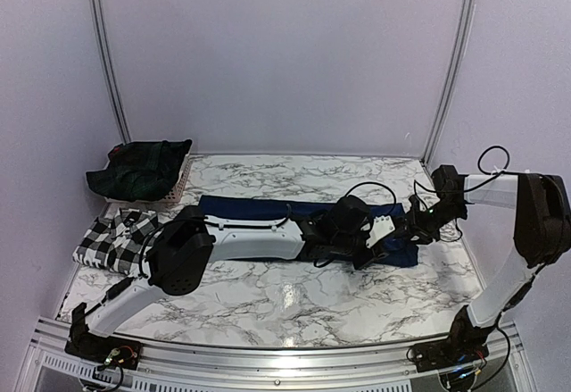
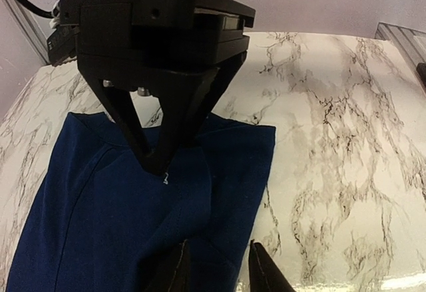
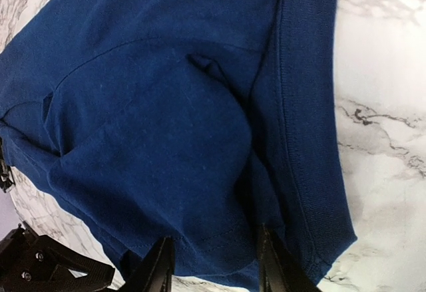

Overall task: Fold and stack the mixed laundry pile
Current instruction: Smooth out the rectangle-folded T-shirt at the center of the board.

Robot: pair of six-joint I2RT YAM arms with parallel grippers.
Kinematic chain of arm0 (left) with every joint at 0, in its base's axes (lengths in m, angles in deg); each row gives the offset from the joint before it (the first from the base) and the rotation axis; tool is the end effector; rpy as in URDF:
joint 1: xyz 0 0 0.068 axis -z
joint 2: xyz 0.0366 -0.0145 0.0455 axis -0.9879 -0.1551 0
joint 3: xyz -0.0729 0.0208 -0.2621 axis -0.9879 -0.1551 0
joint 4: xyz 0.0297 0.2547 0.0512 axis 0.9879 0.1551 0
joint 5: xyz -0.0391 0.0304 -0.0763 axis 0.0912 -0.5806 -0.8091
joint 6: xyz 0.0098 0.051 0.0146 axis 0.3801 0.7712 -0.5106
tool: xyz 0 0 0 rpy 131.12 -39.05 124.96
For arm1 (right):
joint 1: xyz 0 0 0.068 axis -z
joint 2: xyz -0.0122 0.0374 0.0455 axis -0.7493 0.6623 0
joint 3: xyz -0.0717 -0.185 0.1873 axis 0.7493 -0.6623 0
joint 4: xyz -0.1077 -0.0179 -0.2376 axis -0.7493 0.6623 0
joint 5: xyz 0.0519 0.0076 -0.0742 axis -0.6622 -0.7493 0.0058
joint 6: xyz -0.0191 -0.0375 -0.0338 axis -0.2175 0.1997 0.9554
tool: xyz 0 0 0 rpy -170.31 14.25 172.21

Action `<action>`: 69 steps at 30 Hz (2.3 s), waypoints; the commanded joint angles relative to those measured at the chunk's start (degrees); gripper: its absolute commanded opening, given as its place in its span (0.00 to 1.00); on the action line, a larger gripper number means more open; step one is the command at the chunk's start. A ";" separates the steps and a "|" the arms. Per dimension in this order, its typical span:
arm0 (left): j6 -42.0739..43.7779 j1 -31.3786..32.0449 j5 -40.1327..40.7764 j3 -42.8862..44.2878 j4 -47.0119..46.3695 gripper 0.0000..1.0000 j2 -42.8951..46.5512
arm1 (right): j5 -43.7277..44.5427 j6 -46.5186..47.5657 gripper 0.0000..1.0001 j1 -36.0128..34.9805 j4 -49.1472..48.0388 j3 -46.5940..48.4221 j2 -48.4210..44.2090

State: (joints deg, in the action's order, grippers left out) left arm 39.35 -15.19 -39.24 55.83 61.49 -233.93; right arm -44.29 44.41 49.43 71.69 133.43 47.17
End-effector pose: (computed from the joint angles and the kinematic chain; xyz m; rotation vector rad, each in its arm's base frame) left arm 0.2394 -0.5493 0.1554 1.4293 1.4696 -0.7179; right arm 0.2885 0.0118 0.1748 0.2649 2.8490 0.7240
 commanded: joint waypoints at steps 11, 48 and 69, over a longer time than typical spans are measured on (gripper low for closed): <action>0.00 -1.20 -0.35 -1.04 -0.94 0.38 -0.62 | 0.96 0.57 0.37 0.40 -0.82 1.12 1.94; -3.42 -4.87 -1.73 -3.29 -1.59 0.00 4.18 | -0.89 0.30 0.00 0.40 1.87 5.70 -1.23; -10.03 -11.69 3.85 -0.65 -4.92 0.00 4.56 | -1.67 -2.58 0.00 0.38 1.66 19.51 7.08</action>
State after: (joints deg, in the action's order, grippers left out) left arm 29.93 -25.94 -36.86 51.13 55.87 -227.92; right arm -45.99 43.17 49.43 74.00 149.08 52.40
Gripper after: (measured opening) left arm 0.010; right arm 0.004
